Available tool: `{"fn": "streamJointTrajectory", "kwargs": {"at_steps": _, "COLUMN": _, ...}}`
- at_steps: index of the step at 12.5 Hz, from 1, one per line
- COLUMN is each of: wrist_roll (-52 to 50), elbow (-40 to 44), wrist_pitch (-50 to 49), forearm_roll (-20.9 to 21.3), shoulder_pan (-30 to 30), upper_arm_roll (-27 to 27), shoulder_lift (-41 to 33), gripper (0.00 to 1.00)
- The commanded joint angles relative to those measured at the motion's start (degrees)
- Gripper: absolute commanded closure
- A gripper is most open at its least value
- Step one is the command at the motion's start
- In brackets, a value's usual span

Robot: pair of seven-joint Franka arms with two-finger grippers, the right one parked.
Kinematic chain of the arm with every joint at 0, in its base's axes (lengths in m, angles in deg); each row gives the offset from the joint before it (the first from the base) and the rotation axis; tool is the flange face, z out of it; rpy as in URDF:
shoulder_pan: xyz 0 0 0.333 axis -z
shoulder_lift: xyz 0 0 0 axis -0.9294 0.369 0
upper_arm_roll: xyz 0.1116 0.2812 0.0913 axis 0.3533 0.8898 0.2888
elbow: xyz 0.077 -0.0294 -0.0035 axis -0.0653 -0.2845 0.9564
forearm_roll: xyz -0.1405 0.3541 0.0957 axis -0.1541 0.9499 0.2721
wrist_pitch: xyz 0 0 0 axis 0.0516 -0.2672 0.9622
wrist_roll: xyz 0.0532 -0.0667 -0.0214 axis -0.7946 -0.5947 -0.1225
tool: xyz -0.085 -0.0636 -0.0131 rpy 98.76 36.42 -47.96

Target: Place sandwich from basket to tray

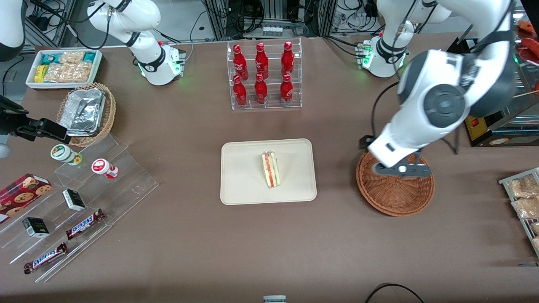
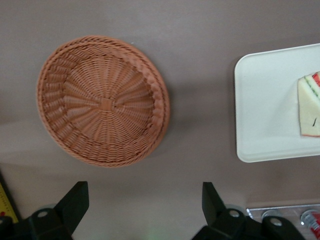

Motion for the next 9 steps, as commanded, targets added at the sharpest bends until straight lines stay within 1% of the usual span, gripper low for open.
{"fn": "streamJointTrajectory", "kwargs": {"at_steps": 1, "wrist_roll": 2.3, "elbow": -3.1, "wrist_pitch": -1.0, "forearm_roll": -0.3, "shoulder_pan": -8.6, "upper_arm_roll": -6.9, "shoulder_lift": -4.1, "gripper": 0.00}}
{"fn": "streamJointTrajectory", "kwargs": {"at_steps": 3, "wrist_roll": 3.0, "elbow": -5.5, "wrist_pitch": -1.2, "forearm_roll": -0.3, "shoulder_pan": -13.1, "upper_arm_roll": -9.8, "shoulder_lift": -7.8, "gripper": 0.00}}
{"fn": "streamJointTrajectory", "kwargs": {"at_steps": 4, "wrist_roll": 3.1, "elbow": -6.2, "wrist_pitch": -1.3, "forearm_roll": -0.3, "shoulder_pan": -14.4, "upper_arm_roll": -10.5, "shoulder_lift": -9.2, "gripper": 0.00}}
{"fn": "streamJointTrajectory", "kwargs": {"at_steps": 9, "wrist_roll": 3.6, "elbow": -11.2, "wrist_pitch": -4.2, "forearm_roll": -0.3, "shoulder_pan": -17.7, "upper_arm_roll": -10.6, "shoulder_lift": -18.2, "gripper": 0.00}}
